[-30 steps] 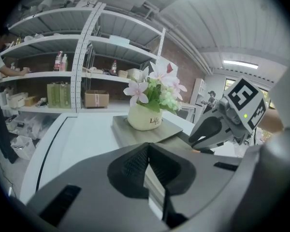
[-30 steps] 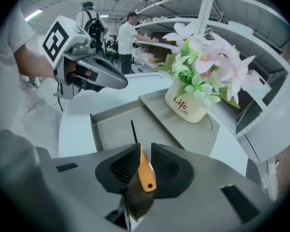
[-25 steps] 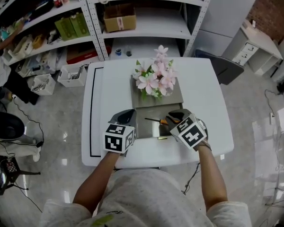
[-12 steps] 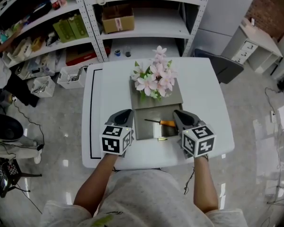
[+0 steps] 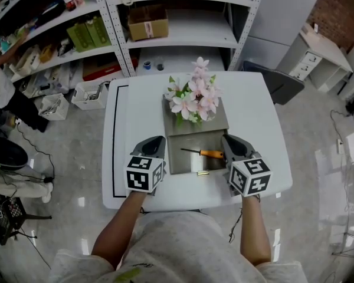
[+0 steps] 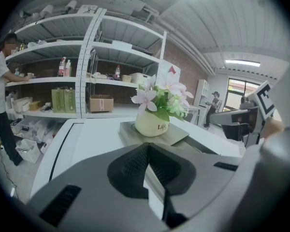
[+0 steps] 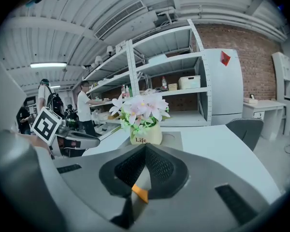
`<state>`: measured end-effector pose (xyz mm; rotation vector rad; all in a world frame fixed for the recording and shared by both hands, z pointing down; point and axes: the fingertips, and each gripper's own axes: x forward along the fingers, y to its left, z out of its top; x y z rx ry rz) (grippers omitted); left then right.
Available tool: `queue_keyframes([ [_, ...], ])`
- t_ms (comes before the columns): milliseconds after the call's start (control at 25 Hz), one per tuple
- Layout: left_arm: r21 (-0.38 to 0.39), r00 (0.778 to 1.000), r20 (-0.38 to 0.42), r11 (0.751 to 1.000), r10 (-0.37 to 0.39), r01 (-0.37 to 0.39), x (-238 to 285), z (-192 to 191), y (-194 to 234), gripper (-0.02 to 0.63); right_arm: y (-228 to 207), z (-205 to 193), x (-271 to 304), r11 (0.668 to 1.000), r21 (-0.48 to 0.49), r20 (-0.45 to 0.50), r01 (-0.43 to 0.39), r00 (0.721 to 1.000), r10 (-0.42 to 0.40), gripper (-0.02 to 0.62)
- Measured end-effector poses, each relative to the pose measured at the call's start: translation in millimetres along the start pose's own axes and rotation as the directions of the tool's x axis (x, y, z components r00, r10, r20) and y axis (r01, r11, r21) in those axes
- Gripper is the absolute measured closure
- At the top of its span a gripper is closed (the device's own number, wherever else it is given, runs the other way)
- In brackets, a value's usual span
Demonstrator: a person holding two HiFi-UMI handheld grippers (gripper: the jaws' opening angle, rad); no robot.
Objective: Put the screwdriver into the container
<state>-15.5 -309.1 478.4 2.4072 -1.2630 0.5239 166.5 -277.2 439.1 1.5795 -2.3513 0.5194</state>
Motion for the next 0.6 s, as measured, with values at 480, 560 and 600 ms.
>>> queue_keyframes([
  [480,-0.005,1.0,-0.008,1.0,-0.001,0.001,-3.3,-3.1,0.9,0.601,4.9,-3.1,0.4,1.0,0.01,-0.01,-0.014,1.0,0.014,0.592],
  [560,-0.004,1.0,-0.011,1.0,-0.003,0.003,-2.7,-4.1,-0.2,0.601,5.3,-3.6,0.5,1.0,0.011,-0.011,-0.016,1.0,0.016,0.592],
  [600,-0.003,1.0,-0.012,1.0,-0.004,0.004,-2.4,-4.8,-0.8,0.601,5.4,-3.9,0.7,1.0,0.011,-0.011,-0.017,1.0,0.017,0.592],
])
